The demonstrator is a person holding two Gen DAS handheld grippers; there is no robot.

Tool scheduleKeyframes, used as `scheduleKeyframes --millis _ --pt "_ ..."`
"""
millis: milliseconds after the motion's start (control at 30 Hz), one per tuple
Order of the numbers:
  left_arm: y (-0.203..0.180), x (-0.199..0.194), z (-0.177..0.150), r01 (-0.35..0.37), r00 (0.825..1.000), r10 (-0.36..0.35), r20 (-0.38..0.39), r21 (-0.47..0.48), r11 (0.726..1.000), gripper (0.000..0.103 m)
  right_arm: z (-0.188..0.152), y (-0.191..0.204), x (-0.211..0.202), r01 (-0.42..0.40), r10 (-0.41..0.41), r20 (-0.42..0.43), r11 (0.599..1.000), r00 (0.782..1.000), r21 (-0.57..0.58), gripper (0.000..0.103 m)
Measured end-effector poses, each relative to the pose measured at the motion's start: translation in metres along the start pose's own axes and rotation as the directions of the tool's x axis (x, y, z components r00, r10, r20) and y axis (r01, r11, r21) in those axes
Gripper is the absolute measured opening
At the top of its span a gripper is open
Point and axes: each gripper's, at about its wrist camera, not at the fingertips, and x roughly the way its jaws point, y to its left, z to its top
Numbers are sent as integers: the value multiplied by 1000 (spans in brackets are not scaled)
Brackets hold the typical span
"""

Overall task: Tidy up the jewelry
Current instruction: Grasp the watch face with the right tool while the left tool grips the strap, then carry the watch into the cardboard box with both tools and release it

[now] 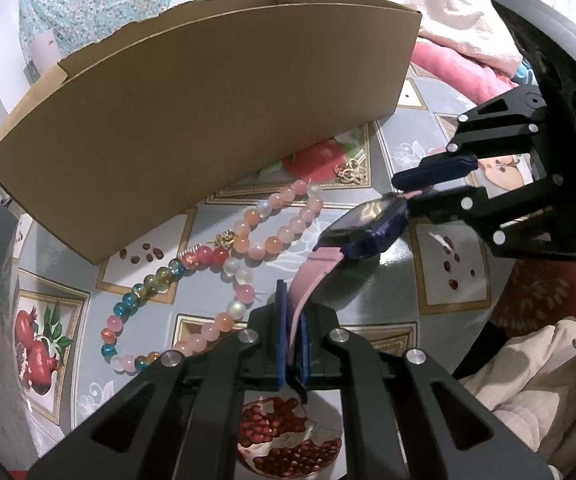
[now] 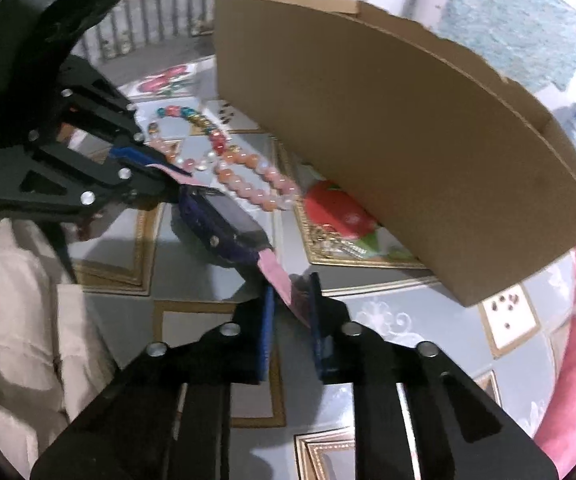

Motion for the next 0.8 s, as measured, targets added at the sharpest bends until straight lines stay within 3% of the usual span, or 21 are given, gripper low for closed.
scheduleKeyframes --millis 267,400,567,667,733,800 --pt "-2 -22 -5 -30 996 29 87 8 1000 5 2 20 -22 131 -133 79 991 988 35 3" --pt "-3 -43 -5 -47 988 45 151 13 999 5 10 24 -44 203 -206 136 978 969 38 2" --pt "5 -86 5 -86 960 84 267 -4 996 5 36 27 -79 292 -289 249 956 924 28 2" --pt "17 -118 21 -120 926 116 358 -10 993 5 60 22 -99 337 -324 323 941 889 18 2" --pt "26 -133 34 -132 910 126 396 -12 991 5 77 10 -108 335 -321 356 942 878 22 2" --pt "40 -140 51 -116 909 110 402 -10 993 5 94 -8 -113 314 -306 369 949 878 40 2"
